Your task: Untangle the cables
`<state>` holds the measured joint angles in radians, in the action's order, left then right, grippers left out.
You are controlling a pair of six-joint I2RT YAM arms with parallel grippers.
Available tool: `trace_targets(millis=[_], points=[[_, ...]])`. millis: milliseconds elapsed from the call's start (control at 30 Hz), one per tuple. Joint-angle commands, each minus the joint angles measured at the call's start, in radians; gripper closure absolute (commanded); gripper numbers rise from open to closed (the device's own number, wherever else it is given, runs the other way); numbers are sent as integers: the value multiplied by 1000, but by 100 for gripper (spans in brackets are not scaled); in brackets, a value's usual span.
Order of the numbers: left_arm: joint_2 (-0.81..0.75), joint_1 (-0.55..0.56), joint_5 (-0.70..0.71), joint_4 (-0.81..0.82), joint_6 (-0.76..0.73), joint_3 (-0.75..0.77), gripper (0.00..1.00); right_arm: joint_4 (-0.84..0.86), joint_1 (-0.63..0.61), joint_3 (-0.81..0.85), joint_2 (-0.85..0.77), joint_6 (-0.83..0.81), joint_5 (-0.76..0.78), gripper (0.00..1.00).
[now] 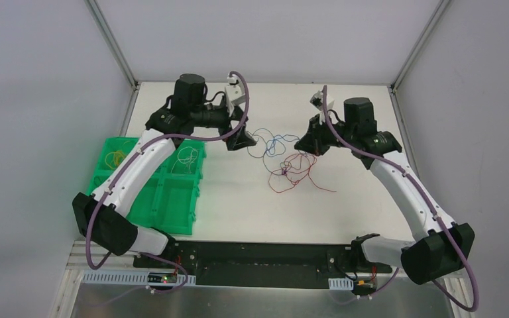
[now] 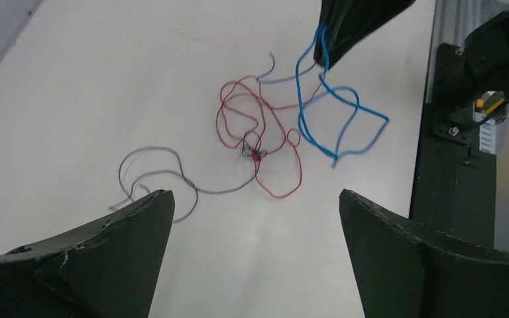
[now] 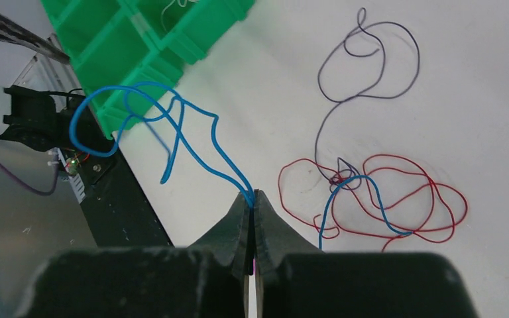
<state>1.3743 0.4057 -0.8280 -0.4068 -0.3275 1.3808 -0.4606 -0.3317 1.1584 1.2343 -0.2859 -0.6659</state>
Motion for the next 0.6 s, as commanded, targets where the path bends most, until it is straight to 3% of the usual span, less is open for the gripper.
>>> trace_targets(millis=[0,200,400,467,567], points=[[45,78,-40,138,103,93,1,27,-61,55,-50,37,-29,100],[81,128,-36,160,296,119,3,31,-138,79,-39,4,16,100],[57,177,-35,166,367,35,8,68,-202,90,-13,-4,16,100],[58,180,-26,163,408,15,15,78,-229,106,7,-10,20,100],[46,180,-14,95,410,-6,31,78,-255,150,37,-20,23,100]])
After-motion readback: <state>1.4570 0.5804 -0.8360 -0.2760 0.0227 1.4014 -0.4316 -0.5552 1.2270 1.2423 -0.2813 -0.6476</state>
